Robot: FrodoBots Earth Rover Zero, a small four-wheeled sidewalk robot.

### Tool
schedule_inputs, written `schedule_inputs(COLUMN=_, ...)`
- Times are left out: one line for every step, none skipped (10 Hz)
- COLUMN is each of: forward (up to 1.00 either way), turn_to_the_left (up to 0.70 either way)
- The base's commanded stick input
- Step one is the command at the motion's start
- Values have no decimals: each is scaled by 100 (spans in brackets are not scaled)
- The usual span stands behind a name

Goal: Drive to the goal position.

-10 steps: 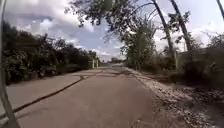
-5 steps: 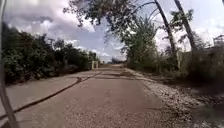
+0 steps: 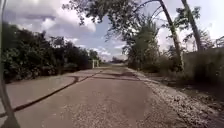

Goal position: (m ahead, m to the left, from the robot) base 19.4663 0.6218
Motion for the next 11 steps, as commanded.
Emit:
schedule_inputs(forward=70, turn_to_the_left=0)
schedule_inputs(forward=70, turn_to_the_left=0)
schedule_inputs(forward=70, turn_to_the_left=0)
schedule_inputs(forward=70, turn_to_the_left=0)
schedule_inputs(forward=70, turn_to_the_left=0)
schedule_inputs(forward=70, turn_to_the_left=0)
schedule_inputs(forward=70, turn_to_the_left=0)
schedule_inputs(forward=70, turn_to_the_left=0)
schedule_inputs(forward=70, turn_to_the_left=0)
schedule_inputs(forward=70, turn_to_the_left=0)
schedule_inputs(forward=70, turn_to_the_left=-1)
